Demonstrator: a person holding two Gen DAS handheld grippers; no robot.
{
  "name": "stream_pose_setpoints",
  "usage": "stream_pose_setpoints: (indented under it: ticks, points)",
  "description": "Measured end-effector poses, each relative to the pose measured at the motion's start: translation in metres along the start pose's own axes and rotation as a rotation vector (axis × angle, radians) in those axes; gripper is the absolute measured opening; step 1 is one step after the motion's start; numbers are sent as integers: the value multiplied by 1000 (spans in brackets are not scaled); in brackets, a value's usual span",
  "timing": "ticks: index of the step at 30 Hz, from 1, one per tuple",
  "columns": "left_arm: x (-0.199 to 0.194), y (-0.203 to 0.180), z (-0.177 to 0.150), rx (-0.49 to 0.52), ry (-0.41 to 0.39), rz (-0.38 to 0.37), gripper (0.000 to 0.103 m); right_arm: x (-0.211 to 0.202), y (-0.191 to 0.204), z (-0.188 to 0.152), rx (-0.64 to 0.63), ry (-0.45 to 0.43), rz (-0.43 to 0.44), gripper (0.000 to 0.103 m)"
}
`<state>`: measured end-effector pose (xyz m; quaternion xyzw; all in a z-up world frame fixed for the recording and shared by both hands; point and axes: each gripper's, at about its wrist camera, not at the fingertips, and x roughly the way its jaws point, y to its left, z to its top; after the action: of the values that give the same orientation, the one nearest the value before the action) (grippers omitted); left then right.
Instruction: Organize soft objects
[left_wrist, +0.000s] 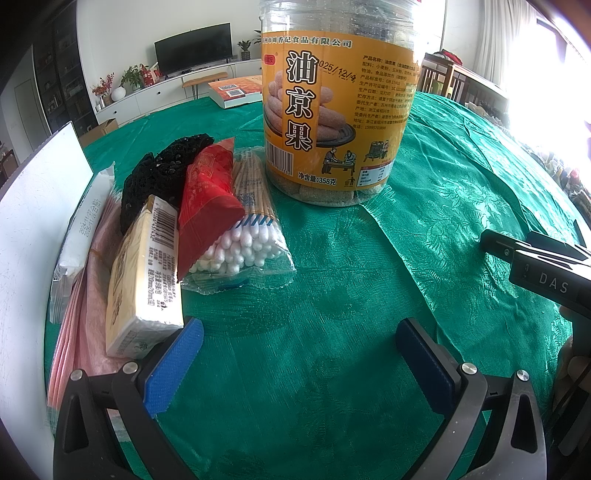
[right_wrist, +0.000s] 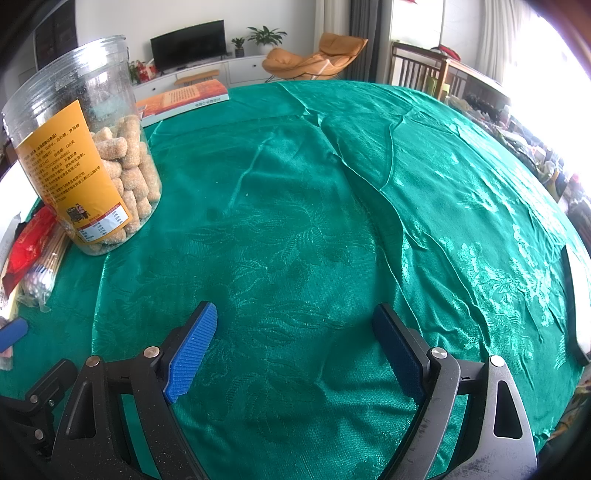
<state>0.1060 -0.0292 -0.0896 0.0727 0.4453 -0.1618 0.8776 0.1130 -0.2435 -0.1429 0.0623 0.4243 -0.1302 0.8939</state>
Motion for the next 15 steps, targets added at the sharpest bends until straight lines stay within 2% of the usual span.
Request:
stream_pose_setpoints:
  ticks: [15]
  points:
    - [1, 0, 0, 0, 0, 0, 103, 0, 0, 0, 0, 0, 0, 88]
